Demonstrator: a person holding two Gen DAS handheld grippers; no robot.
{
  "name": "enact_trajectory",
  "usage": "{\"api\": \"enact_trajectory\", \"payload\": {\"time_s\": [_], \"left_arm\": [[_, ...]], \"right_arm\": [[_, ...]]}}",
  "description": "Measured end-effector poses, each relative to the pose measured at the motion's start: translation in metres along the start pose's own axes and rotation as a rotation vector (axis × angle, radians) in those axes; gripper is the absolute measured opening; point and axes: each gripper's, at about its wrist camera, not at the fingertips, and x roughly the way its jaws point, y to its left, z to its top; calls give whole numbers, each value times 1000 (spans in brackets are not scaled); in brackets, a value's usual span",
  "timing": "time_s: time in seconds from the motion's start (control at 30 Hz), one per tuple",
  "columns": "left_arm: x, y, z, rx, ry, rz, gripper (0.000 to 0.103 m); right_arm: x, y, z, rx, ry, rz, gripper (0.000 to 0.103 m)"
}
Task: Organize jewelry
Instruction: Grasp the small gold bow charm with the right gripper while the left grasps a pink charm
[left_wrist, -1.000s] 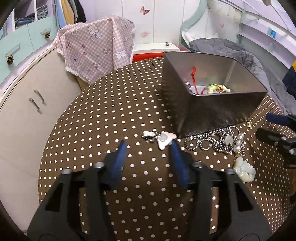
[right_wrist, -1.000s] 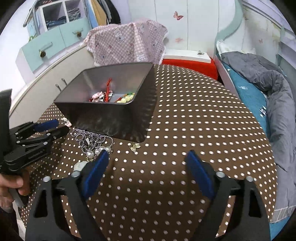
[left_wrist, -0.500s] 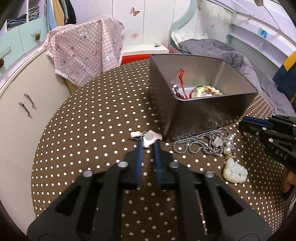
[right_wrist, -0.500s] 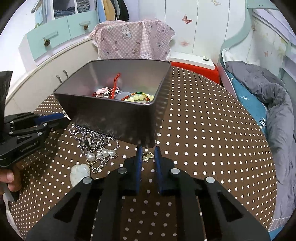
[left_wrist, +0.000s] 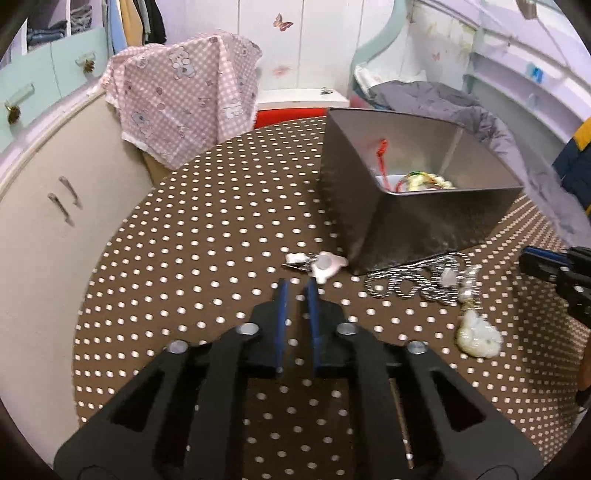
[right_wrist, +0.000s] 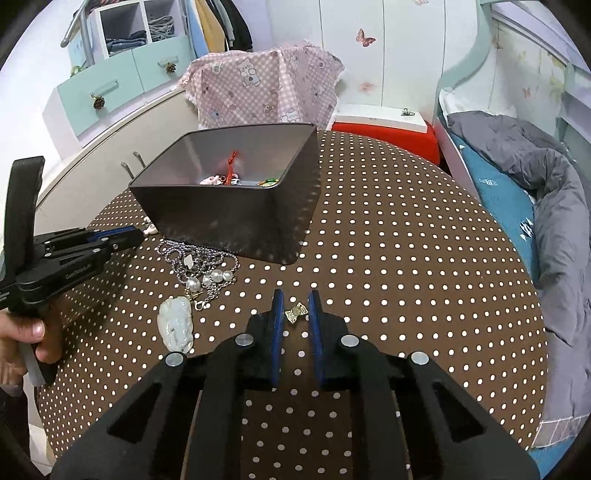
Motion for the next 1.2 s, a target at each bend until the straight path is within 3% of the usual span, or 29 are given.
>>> {"api": "enact_trajectory", "payload": {"time_s": [0.03,0.13,0.3,0.37,0.4,0.47,0.53,0.6,0.7,0.77,0.8,1.0,1.1,1.17,1.2], "left_arm": [[0,1,1,-3,-9,15,92],[-4,4,5,-3,-36,-6,94],[10,6,10,11,7,-20,94],[14,4,15,38,13,-32,90],[18,3,16,52,24,-47,82],[20,0,20,78,21,-79,67],[19,-4,21,108,10,-112,36],[18,-11,20,126,5,-131,26],[14,-13,16,127,2,-144,25],[11,-11,12,113,1,-152,8],[8,-10,10,107,1,-154,5],[-11,-7,-8,76,-27,-119,6],[-13,-5,-13,54,-3,-94,7],[-13,-5,-17,54,3,-69,44],[-15,-5,-19,52,-6,-66,85]], "right_arm": [[0,0,0,-1,0,1,12],[2,2,1,1,3,3,12],[3,4,0,7,8,7,12],[3,4,0,10,9,5,12],[3,4,0,10,10,4,12],[4,3,0,12,11,6,12],[4,3,0,14,12,7,12],[3,3,0,13,11,7,12],[2,2,0,11,9,10,12],[0,2,0,10,5,13,12],[0,2,1,10,3,14,12],[-6,1,2,11,-10,23,12],[-6,2,1,9,-11,28,12],[-6,4,0,8,-10,34,12],[-5,5,0,6,-9,34,12]]}}
